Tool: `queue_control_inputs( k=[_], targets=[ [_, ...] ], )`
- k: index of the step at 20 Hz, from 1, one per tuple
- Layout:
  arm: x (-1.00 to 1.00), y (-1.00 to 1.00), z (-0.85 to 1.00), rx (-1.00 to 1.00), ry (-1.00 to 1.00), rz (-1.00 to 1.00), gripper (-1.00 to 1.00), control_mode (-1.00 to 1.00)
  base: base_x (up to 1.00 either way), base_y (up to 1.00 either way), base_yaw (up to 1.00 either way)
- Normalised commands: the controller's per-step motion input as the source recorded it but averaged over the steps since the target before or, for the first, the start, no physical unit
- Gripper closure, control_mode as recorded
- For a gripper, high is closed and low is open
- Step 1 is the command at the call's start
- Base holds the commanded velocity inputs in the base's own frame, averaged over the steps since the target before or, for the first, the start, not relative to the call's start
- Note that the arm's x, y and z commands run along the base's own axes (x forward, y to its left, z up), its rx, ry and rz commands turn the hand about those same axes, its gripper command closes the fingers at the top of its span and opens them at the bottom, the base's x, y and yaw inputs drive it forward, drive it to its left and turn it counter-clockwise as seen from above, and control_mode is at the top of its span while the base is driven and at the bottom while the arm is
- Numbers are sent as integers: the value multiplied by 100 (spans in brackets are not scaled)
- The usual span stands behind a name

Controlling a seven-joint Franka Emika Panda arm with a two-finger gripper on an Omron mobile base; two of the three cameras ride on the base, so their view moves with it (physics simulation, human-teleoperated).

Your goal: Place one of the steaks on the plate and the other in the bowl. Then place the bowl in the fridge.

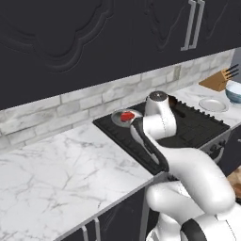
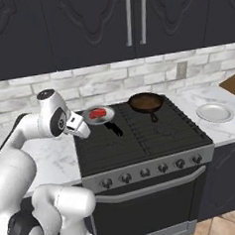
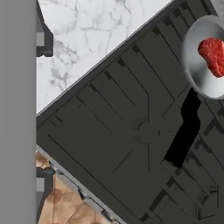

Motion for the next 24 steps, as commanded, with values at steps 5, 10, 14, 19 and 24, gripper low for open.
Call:
queue_control_inputs(
  k=[5, 10, 14, 19, 24],
  targets=[
    [100, -4, 17, 6, 19, 2, -100, -100, 0, 0, 0],
    [100, 3, 1, 9, 12, 0, -100, -100, 0, 0, 0],
    [97, 28, 1, 0, 13, 0, -100, -100, 0, 0, 0],
    [79, 42, -9, 0, 0, -1, -100, -100, 0, 0, 0],
    [70, 0, -14, 0, 0, 1, -100, -100, 0, 0, 0]
  ],
)
